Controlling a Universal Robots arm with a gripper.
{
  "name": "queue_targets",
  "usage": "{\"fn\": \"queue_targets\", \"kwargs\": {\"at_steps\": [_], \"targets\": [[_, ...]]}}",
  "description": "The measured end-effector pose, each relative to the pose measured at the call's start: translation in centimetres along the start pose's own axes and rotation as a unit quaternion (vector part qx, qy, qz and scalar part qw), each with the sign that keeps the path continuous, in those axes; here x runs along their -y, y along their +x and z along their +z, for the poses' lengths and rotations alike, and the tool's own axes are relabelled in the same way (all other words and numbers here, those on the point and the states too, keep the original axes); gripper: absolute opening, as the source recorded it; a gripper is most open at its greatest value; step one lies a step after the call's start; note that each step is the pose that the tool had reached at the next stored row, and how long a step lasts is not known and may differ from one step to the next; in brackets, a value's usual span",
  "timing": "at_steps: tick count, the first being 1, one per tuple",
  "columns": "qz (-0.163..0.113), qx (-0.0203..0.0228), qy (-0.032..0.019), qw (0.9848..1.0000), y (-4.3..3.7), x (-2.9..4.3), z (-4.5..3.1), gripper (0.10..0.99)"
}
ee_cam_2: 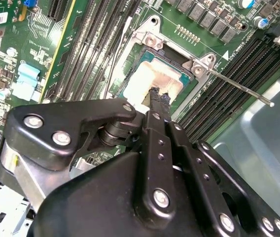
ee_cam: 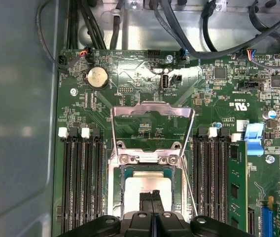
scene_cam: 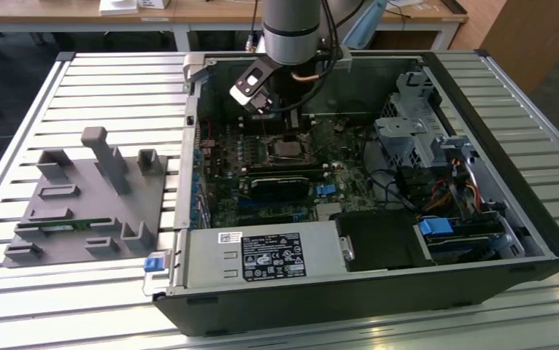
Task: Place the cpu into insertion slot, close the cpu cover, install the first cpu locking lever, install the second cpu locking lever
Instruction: 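Close the cpu cover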
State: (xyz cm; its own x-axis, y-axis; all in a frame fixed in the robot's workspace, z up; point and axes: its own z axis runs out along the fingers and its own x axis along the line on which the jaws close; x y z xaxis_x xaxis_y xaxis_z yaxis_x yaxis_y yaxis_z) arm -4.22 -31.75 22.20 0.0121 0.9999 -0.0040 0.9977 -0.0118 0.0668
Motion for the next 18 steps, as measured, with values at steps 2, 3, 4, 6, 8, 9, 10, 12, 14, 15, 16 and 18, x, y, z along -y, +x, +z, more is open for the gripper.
{"fn": "queue_targets", "kwargs": {"at_steps": [2, 3, 4, 6, 8, 9, 10, 12, 14, 15, 16, 18], "targets": [[0.001, 0.0003, 0.0002, 1.0000, -0.01, 0.00, -0.08, 0.106], [0.001, 0.0003, 0.0002, 1.0000, -0.01, 0.00, -0.13, 0.106], [0.001, 0.0003, 0.0002, 1.0000, -0.01, -0.01, -0.20, 0.106], [0.001, 0.0003, 0.0001, 1.0000, -0.01, -0.03, -0.42, 0.106], [0.001, 0.0002, 0.0001, 1.0000, -0.01, -0.06, -0.87, 0.106], [0.001, 0.0002, 0.0001, 1.0000, -0.01, -0.08, -1.18, 0.106], [0.001, 0.0003, 0.0001, 1.0000, -0.01, -0.10, -1.51, 0.106], [0.001, 0.0003, 0.0002, 1.0000, -0.01, -0.15, -2.21, 0.106], [0.001, 0.0002, 0.0001, 1.0000, -0.02, -0.19, -2.92, 0.106], [0.001, 0.0002, 0.0001, 1.0000, -0.02, -0.22, -3.30, 0.106], [0.001, 0.0003, 0.0001, 1.0000, -0.02, -0.24, -3.66, 0.106], [0.001, 0.0003, 0.0002, 1.0000, -0.03, -0.27, -4.04, 0.106]]}}
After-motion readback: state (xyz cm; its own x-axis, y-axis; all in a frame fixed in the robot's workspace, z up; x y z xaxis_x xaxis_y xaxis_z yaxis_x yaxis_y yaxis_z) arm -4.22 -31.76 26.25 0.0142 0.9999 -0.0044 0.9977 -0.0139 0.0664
